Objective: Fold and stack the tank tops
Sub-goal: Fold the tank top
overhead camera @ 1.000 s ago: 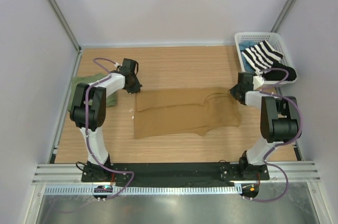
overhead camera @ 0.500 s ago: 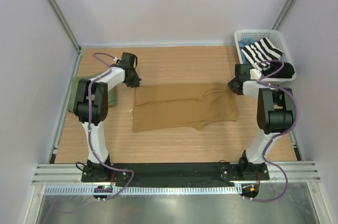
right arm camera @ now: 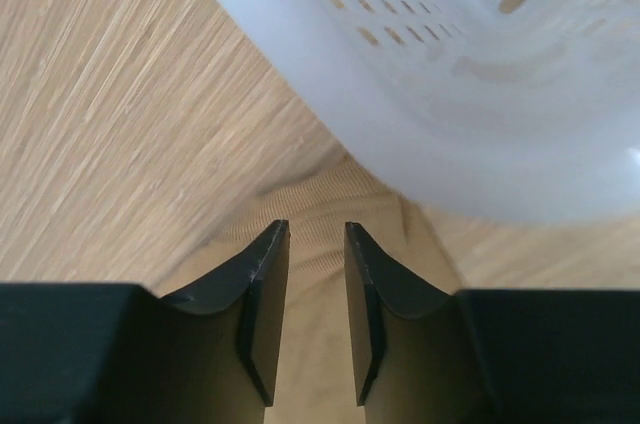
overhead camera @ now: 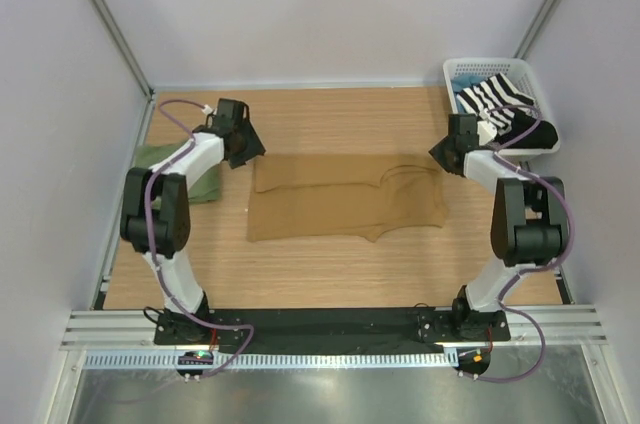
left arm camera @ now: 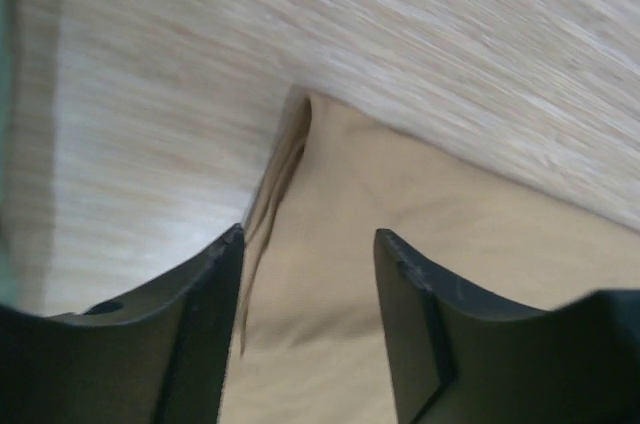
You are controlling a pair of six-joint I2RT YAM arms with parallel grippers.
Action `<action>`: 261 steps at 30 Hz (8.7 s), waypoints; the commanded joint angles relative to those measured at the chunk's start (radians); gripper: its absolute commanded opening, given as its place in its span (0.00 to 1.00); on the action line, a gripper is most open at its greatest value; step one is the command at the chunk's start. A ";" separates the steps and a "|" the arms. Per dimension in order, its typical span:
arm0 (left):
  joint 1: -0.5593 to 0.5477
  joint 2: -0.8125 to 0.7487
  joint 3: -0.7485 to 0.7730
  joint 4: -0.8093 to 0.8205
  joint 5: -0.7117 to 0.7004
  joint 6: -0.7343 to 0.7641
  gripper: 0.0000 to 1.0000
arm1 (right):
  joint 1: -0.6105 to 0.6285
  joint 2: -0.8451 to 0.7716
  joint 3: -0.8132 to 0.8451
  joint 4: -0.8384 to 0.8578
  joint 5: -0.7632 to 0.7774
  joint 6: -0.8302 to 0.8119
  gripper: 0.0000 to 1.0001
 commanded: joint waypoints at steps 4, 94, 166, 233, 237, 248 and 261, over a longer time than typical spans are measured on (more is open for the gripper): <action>-0.042 -0.369 -0.170 0.014 -0.030 -0.008 0.63 | 0.072 -0.288 -0.086 -0.087 -0.025 -0.132 0.40; -0.166 -0.772 -0.826 0.065 0.147 -0.181 0.00 | 0.729 -0.443 -0.252 -0.421 -0.028 -0.109 0.01; 0.078 -0.353 -0.373 0.147 0.358 -0.161 0.00 | 0.402 0.026 0.291 -0.498 -0.108 -0.359 0.01; 0.024 -0.082 -0.066 -0.029 0.135 0.017 0.00 | 0.348 -0.030 0.211 -0.425 -0.143 -0.340 0.34; 0.024 -0.077 -0.034 -0.049 0.138 0.014 0.00 | 0.344 -0.037 0.202 -0.429 -0.137 -0.342 0.35; 0.024 -0.004 0.036 -0.049 0.135 -0.006 0.00 | 0.313 -0.207 0.055 -0.438 -0.056 -0.290 0.44; 0.026 -0.010 0.043 -0.055 0.109 0.006 0.19 | 0.282 -0.471 -0.103 -0.609 0.188 -0.161 0.70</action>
